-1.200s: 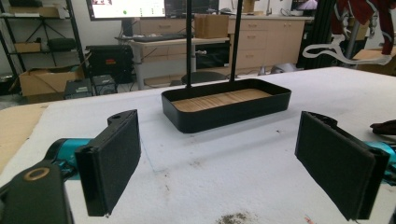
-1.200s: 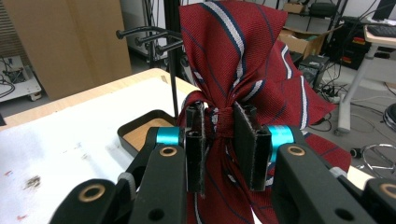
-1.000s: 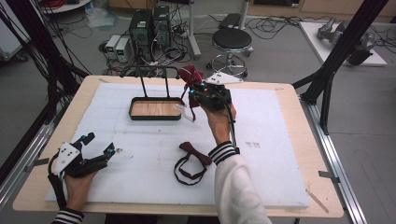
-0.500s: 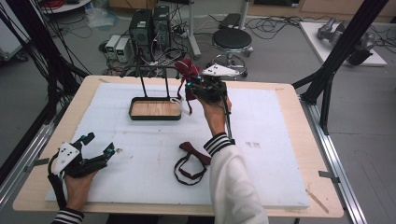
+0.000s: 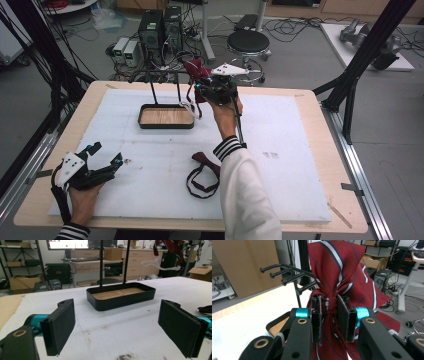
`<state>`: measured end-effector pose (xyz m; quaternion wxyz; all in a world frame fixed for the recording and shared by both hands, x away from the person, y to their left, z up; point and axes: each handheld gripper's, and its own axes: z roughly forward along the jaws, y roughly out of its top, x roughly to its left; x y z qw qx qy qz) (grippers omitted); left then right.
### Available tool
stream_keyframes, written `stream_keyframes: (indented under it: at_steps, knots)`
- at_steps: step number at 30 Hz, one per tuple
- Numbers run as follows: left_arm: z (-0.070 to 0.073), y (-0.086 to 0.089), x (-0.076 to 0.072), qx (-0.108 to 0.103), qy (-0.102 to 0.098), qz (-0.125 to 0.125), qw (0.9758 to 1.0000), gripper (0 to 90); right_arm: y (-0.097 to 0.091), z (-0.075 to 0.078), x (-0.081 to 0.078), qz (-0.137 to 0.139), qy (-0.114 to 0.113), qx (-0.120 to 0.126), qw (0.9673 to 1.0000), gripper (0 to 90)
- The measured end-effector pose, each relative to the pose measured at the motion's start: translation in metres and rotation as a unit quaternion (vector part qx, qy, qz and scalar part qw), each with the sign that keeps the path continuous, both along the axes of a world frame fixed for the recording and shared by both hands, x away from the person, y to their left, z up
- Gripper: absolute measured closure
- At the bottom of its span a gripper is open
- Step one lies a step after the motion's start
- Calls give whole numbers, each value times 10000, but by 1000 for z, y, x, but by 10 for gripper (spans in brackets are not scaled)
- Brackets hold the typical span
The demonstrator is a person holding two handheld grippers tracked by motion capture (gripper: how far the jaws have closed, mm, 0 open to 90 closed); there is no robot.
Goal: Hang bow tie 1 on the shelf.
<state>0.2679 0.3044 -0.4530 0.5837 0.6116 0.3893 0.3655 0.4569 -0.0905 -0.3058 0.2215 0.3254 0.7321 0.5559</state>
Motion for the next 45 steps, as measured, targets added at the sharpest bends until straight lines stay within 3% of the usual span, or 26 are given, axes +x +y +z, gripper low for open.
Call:
stream_keyframes:
  at_steps: [10,18,45]
  knots:
    - [0,0,0,-3,4,-1,10000,148,8,5,8,-47,-36,-87,9999,748]
    - [0,0,0,-1,9,-8,10000,148,7,2,17,-151,55,-74,9998,749]
    - [0,0,0,-8,6,-11,10000,148,-5,-16,36,-367,423,-400,9976,747]
